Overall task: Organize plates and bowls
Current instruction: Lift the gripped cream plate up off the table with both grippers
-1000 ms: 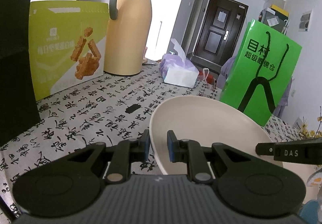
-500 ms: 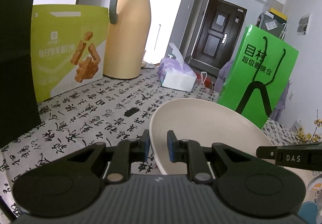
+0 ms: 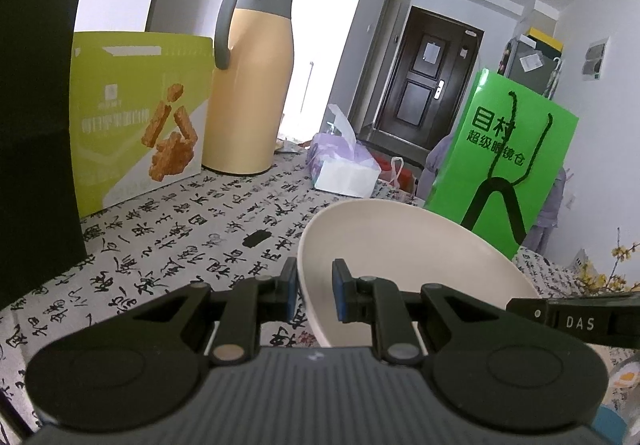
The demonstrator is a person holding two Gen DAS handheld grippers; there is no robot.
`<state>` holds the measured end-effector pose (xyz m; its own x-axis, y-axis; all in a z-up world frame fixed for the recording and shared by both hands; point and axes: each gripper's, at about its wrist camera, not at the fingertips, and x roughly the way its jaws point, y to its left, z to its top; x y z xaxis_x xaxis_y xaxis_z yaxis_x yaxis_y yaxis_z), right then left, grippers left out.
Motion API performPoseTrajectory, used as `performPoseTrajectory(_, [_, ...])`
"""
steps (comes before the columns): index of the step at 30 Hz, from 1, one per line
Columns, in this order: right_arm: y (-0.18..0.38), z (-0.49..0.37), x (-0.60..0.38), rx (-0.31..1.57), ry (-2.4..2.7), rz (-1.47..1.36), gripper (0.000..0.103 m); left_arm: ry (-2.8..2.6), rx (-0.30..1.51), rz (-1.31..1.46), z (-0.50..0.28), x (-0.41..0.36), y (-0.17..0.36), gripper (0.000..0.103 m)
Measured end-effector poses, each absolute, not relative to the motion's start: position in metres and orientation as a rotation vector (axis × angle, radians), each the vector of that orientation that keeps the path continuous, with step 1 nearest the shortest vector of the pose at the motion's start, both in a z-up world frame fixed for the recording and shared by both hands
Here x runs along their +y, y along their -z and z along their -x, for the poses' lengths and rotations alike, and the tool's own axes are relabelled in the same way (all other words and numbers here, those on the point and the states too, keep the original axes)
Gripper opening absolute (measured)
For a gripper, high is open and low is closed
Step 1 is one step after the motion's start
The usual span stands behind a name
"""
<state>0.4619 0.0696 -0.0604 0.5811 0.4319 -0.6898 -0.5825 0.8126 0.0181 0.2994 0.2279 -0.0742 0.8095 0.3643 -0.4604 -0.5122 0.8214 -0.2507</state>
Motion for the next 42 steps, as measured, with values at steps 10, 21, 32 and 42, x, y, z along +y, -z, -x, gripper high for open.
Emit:
performPoseTrajectory(10, [0.053, -0.453, 0.064, 0.731, -0.589, 0.215, 0.018, -0.476, 0.403, 0.379, -0.295, 0.224, 0.068, 0.018])
performPoseTrajectory(21, [0.043, -0.44, 0.048, 0.718, -0.586, 0.188, 0.018, -0.469, 0.392, 0.364, -0.285, 0.21, 0.054, 0.018])
performPoseTrajectory(32, [0.032, -0.424, 0.033, 0.706, -0.589, 0.171, 0.018, -0.474, 0.379, 0.341, -0.271, 0.197, 0.041, 0.018])
performPoseTrajectory(42, [0.024, -0.409, 0.019, 0.696, -0.591, 0.153, 0.018, -0.47, 0.368, 0.319, -0.258, 0.183, 0.032, 0.018])
